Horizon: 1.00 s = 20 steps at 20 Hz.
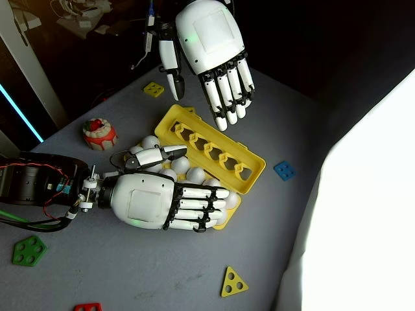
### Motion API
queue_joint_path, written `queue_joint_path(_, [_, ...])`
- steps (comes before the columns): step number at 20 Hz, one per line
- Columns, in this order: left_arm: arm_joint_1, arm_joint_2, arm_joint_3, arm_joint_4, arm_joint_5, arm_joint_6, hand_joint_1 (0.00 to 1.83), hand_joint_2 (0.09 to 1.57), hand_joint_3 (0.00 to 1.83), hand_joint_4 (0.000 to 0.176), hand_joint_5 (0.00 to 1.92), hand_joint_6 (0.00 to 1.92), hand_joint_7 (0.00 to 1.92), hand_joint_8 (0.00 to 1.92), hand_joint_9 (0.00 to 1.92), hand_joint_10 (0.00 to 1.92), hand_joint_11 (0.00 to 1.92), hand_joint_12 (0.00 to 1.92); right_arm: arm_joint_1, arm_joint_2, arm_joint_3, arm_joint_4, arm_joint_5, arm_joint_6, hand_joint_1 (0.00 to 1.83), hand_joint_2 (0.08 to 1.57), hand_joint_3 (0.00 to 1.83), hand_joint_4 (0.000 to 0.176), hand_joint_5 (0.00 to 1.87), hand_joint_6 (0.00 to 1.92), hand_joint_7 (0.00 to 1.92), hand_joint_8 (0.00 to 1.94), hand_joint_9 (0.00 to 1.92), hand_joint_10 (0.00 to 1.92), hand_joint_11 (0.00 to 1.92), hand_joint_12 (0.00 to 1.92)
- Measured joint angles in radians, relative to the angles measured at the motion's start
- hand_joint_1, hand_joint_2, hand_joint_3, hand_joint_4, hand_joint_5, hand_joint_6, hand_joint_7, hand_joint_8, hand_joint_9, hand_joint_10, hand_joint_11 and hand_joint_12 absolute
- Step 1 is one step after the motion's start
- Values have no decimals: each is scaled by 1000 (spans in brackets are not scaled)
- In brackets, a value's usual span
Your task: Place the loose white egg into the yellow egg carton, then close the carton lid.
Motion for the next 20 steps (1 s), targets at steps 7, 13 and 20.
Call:
queue_joint_path(7, [0, 0, 0, 0, 3, 0, 383, 1293, 0, 9, 194, 3, 240, 4, 237, 3, 0, 860, 37, 142, -66, -181, -44, 0, 528, 965, 0, 0, 113, 3, 112, 5, 79, 10, 0, 402])
queue_joint_path(13, [-27, -6, 31, -29, 21, -17, 374, 1295, 0, 9, 194, 12, 249, 5, 235, 6, 0, 861, 80, 327, -185, -307, -152, -67, 415, 1008, 6, 0, 145, 9, 122, 3, 62, 13, 0, 129])
queue_joint_path(20, [-3, -11, 95, -85, 40, -146, 363, 1292, 0, 5, 230, 13, 291, 9, 276, 11, 0, 901, 84, 578, -351, -355, -265, -235, 43, 1150, 20, 0, 210, 16, 178, 4, 101, 13, 0, 135])
